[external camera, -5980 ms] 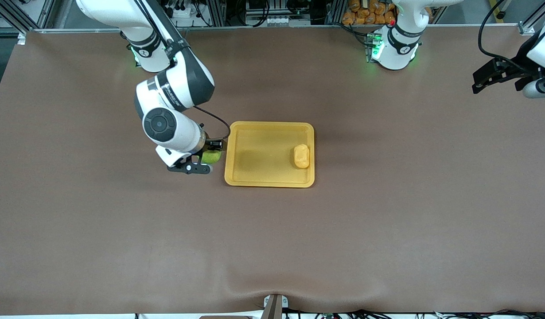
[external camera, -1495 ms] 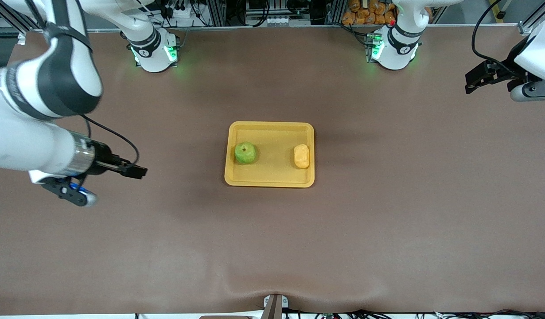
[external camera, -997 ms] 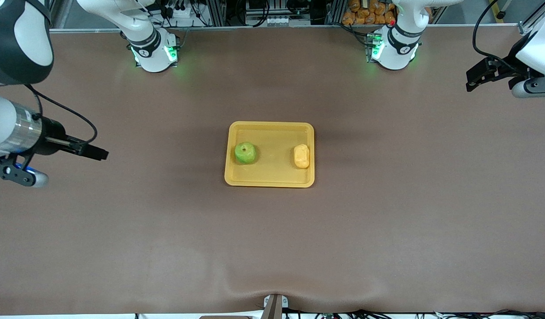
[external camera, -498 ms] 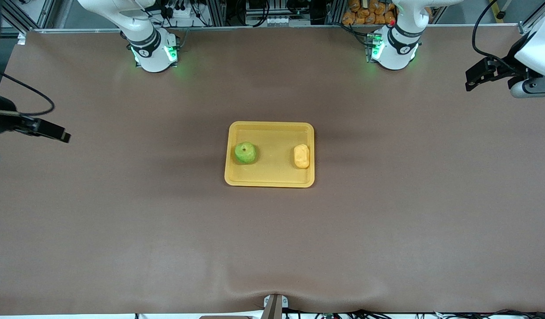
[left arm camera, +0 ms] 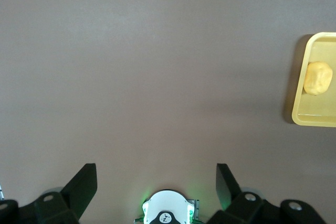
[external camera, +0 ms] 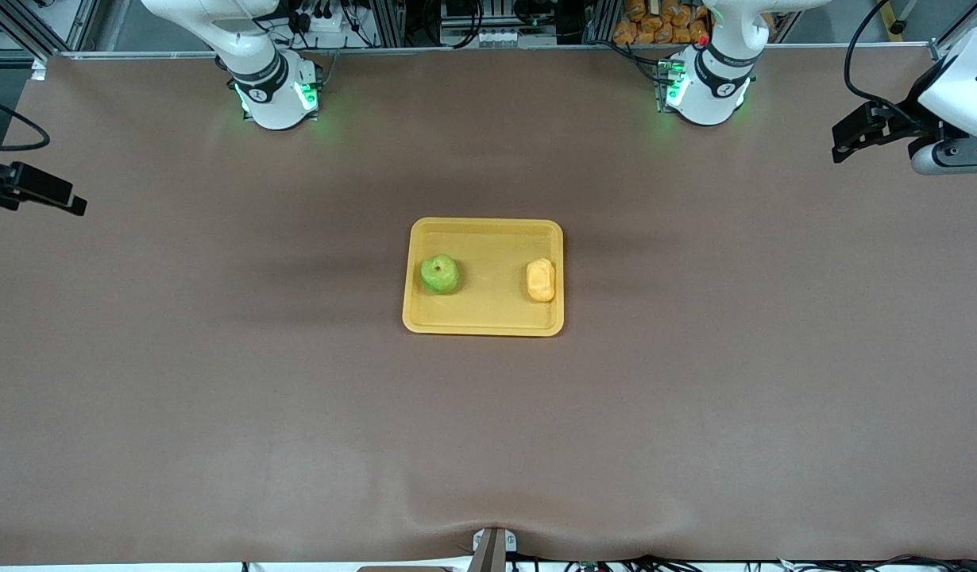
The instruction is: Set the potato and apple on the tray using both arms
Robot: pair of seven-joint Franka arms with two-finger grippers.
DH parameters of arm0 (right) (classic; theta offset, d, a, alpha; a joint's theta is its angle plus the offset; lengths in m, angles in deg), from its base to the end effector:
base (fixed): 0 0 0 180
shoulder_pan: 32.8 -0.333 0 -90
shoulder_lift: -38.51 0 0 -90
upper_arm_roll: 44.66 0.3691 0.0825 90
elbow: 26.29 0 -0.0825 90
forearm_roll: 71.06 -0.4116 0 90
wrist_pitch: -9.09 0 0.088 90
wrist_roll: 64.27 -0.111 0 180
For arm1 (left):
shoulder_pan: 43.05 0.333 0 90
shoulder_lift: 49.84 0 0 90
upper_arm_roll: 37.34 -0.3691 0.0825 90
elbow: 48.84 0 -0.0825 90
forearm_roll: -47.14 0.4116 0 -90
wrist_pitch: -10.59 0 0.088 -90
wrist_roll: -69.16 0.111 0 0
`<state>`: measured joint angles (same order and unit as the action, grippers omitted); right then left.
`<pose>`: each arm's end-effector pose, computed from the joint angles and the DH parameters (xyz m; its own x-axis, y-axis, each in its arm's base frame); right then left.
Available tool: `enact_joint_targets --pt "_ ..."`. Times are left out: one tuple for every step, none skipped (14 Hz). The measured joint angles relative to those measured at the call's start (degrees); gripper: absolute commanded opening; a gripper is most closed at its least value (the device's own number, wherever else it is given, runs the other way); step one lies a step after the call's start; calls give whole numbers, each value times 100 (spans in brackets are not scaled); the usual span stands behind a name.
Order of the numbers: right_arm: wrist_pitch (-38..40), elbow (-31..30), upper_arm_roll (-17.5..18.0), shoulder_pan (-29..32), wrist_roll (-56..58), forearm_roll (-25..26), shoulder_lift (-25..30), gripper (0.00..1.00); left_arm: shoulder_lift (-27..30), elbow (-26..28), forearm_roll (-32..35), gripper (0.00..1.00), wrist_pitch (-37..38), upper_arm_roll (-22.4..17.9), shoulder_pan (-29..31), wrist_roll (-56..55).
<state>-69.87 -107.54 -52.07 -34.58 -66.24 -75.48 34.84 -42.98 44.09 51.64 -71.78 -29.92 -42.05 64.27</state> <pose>0.5828 -0.0446 0.6957 0.9875 -0.1176 -0.1051 -0.1248 -0.9901 -0.0650 0.5210 -0.0543 0.7033 0.9983 -0.0146 -0.0567 -0.0201 -0.9949 -0.0988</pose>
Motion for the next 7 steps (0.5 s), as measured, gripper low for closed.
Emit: enact_joint_targets --pt "-93 -192 10 0 6 19 146 100 4 0 0 100 0 0 0 0" --pt "-164 -367 29 0 11 77 279 100 9 -1 0 100 0 0 0 1" --pt "-223 -509 78 3 24 195 391 100 15 -1 0 100 0 0 0 1" --pt "-265 -600 161 8 26 336 471 100 19 -2 0 100 0 0 1 1" --pt "-308 -659 262 19 26 436 526 100 23 -4 0 100 0 0 1 1" --pt "-344 -701 356 47 27 479 563 100 26 -9 0 100 0 0 2 1" --pt "-383 -733 422 81 55 487 581 100 28 -17 0 100 0 0 4 1"
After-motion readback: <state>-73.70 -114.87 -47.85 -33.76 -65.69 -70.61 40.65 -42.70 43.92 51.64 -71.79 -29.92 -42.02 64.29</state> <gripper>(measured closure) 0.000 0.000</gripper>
